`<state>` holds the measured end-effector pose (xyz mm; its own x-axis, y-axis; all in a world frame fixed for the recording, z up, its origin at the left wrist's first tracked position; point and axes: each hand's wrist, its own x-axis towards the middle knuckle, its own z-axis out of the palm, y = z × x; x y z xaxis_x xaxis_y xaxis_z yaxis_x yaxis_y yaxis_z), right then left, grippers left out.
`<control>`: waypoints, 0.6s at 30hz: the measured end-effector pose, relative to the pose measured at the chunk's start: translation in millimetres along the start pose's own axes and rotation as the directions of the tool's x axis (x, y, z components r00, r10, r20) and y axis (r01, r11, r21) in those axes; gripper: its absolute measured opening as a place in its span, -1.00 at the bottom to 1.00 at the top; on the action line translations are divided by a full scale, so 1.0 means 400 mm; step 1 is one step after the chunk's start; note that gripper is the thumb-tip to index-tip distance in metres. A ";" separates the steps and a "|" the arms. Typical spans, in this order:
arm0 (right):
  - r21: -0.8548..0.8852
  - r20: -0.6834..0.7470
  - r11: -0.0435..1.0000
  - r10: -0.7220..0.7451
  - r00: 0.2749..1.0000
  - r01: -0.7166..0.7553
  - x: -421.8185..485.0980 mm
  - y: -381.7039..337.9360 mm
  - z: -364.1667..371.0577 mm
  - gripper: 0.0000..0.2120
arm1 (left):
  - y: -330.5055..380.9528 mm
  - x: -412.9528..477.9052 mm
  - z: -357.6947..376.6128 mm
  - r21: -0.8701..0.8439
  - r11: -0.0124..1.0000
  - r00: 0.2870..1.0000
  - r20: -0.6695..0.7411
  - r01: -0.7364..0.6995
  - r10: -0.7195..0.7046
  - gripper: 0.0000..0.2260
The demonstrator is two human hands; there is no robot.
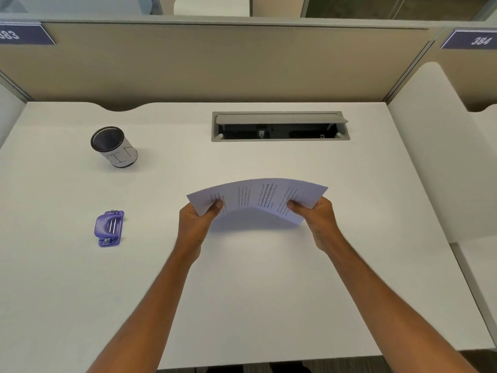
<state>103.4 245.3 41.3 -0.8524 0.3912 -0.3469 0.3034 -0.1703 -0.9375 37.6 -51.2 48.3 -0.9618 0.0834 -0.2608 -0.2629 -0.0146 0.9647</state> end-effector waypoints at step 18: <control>0.039 0.060 0.999 -0.032 0.998 0.030 0.020 -0.058 -0.060 -0.85 | 0.033 0.026 -0.036 -0.338 0.936 0.995 0.044 0.101 -0.091 -0.65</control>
<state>99.7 274.0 59.8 -0.8859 0.3413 -0.3143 0.2609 -0.1938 -0.9457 23.1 -64.9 57.6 -0.9295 0.1286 -0.3458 -0.3689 -0.3419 0.8643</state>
